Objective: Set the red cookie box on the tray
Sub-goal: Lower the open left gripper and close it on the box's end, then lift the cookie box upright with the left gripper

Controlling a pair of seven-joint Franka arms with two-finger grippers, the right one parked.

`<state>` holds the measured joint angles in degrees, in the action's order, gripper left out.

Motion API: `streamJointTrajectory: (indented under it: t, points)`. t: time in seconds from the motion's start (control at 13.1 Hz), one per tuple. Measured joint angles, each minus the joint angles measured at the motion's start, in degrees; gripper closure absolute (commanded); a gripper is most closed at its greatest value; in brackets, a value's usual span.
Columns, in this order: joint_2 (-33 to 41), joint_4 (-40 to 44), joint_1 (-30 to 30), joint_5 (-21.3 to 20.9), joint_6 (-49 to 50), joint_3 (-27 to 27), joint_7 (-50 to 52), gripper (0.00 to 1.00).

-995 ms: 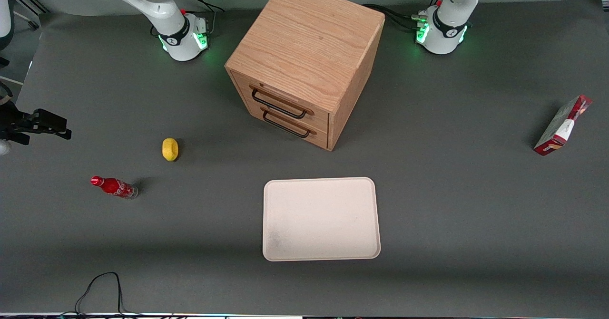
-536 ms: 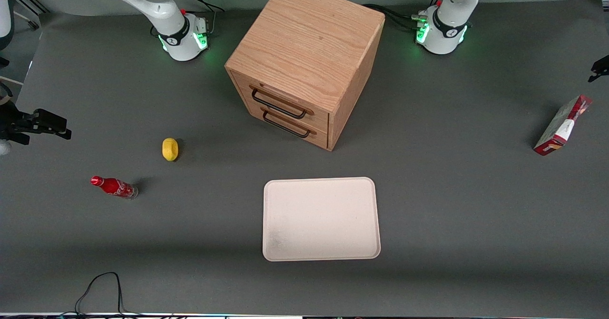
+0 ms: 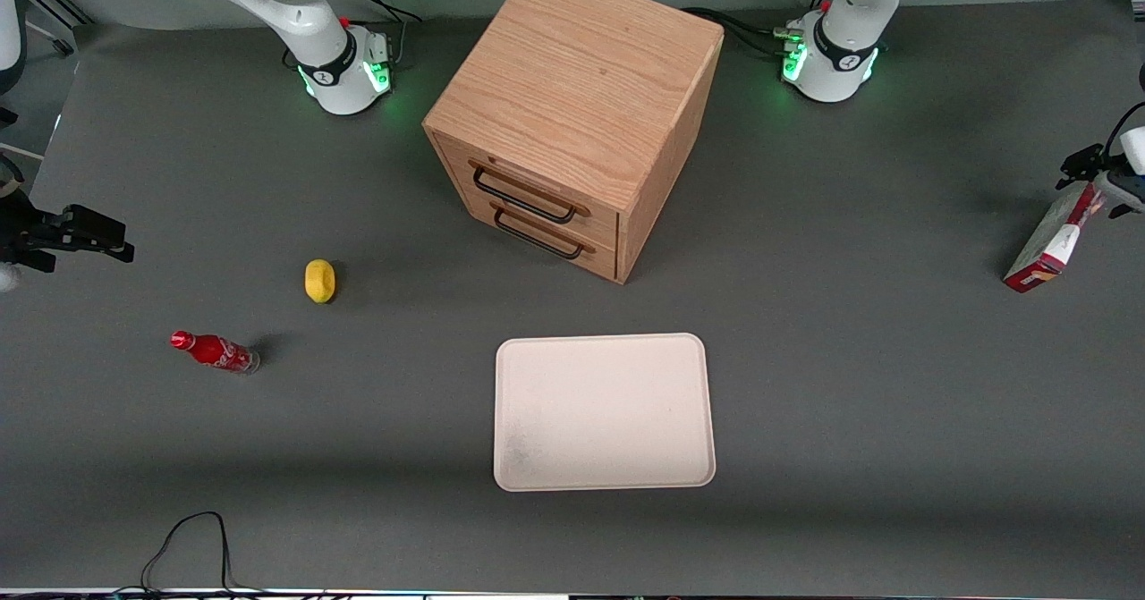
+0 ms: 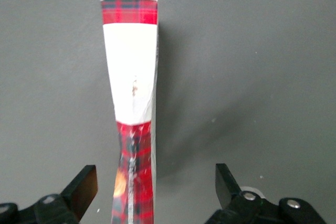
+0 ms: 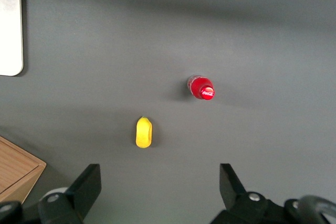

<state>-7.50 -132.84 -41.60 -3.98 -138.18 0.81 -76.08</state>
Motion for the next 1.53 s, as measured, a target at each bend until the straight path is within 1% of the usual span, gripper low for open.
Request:
streamJointTrajectory:
  t: [0.23, 0.54, 0.61, 0.69, 0.99, 1.15, 1.22, 1.53]
  points:
    - [-2.6, 0.0, 1.3, 0.0, -2.4, 0.2, 0.0, 0.00]
    - [-5.3, 0.3, 1.1, 0.0, -5.1, -0.1, -1.5, 0.00]
    - [-5.4, 0.4, 1.1, 0.0, -5.2, -0.1, -1.7, 0.03]
    - [-5.4, 0.6, 1.0, 0.0, -5.2, -0.1, -1.7, 0.10]
    - [-5.4, 0.8, 1.0, 0.0, -5.2, -0.2, -1.8, 0.69]
    - [-5.4, 0.8, 0.9, 0.0, -5.2, -0.3, -1.8, 0.96]
    - [-5.4, 0.9, 0.8, 0.0, -5.2, -0.4, -1.8, 1.00]
    - [-5.4, 1.4, 0.8, 0.0, -5.1, -0.4, -1.8, 1.00]
